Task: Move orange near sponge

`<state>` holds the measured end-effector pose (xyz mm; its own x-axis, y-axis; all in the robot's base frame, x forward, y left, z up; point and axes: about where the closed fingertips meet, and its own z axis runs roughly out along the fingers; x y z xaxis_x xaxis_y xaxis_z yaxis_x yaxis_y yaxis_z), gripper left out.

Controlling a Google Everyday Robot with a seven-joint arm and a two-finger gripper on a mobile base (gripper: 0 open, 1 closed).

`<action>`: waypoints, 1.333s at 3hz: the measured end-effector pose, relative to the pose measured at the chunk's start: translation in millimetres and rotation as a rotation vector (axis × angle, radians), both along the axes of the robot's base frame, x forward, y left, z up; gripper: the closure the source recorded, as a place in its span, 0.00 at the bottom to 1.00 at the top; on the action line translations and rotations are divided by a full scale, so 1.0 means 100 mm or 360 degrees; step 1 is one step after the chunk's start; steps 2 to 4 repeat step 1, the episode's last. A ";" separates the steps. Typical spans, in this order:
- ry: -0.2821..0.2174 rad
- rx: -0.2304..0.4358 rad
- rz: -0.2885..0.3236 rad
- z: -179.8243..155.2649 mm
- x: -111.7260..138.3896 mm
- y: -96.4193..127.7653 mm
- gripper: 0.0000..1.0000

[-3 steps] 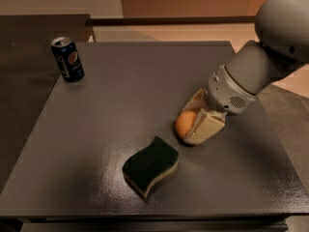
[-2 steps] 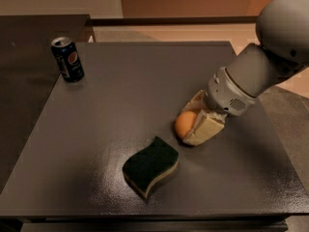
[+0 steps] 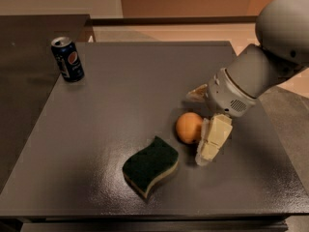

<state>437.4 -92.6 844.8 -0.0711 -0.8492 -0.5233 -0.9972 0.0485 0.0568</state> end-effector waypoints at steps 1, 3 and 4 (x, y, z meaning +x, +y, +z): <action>0.0000 0.0000 0.0000 0.00 0.00 0.00 0.00; 0.0000 0.0000 0.0000 0.00 0.00 0.00 0.00; 0.0000 0.0000 0.0000 0.00 0.00 0.00 0.00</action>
Offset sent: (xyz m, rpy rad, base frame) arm 0.0000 0.0000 0.0000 0.0000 0.0000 0.0000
